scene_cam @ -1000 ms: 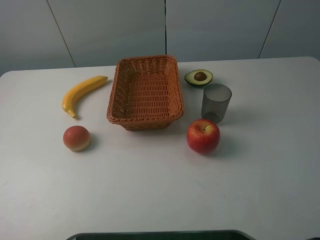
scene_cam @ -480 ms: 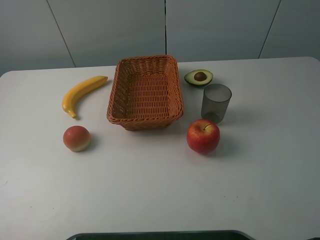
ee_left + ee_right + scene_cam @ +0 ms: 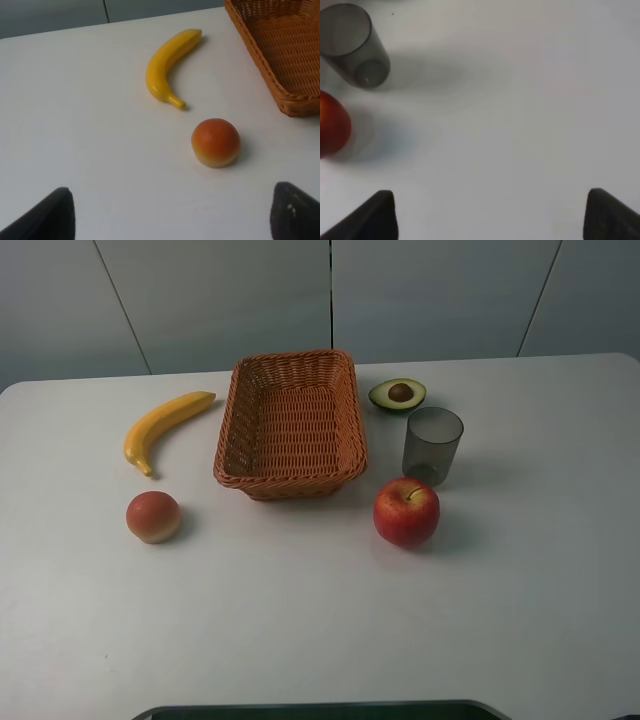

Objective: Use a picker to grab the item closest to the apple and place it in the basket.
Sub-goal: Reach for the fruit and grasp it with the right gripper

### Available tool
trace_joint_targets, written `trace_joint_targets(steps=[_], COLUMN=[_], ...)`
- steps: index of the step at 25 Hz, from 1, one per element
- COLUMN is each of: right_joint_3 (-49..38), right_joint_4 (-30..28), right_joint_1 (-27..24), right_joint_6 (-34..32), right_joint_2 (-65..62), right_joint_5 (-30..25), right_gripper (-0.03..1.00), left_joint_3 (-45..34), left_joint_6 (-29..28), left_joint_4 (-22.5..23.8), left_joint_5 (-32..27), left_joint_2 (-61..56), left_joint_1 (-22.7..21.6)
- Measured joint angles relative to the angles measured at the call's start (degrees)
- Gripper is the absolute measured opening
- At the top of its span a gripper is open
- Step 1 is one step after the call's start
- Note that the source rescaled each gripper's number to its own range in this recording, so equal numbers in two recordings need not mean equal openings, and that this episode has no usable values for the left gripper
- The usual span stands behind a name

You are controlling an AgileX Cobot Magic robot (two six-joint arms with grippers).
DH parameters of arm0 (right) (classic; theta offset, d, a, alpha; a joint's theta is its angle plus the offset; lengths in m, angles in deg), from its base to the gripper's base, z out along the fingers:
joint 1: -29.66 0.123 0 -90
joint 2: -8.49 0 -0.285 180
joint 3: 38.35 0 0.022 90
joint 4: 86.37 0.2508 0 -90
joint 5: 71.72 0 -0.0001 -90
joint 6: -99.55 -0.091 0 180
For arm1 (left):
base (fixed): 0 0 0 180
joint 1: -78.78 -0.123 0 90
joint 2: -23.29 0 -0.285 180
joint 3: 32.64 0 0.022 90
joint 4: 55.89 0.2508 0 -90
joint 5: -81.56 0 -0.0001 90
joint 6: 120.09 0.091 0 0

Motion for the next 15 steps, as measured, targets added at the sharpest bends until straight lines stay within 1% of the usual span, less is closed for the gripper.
trace_joint_targets(steps=[2, 4, 8, 10, 15], right_joint_3=[0.13, 0.18, 1.71, 4.09, 11.15], right_joint_4=[0.00, -0.12, -0.01, 0.11, 0.56], right_joint_1=[0.53, 3.03, 11.54, 14.36, 18.12], right_joint_6=[-0.92, -2.59, -5.42, -5.73, -6.82], right_joint_2=[4.62, 9.67, 19.62, 24.78, 37.67], right_joint_5=[1.69, 3.56, 7.73, 9.11, 10.73], right_gripper=[0.80, 0.80, 0.80, 0.80, 0.80], left_joint_3=[0.00, 0.00, 0.00, 0.00, 0.00], left_joint_6=[0.00, 0.00, 0.00, 0.00, 0.00], left_joint_4=[0.00, 0.00, 0.00, 0.00, 0.00], left_joint_5=[0.00, 0.00, 0.00, 0.00, 0.00], left_joint_2=[0.00, 0.00, 0.00, 0.00, 0.00], left_joint_1=[0.00, 0.00, 0.00, 0.00, 0.00])
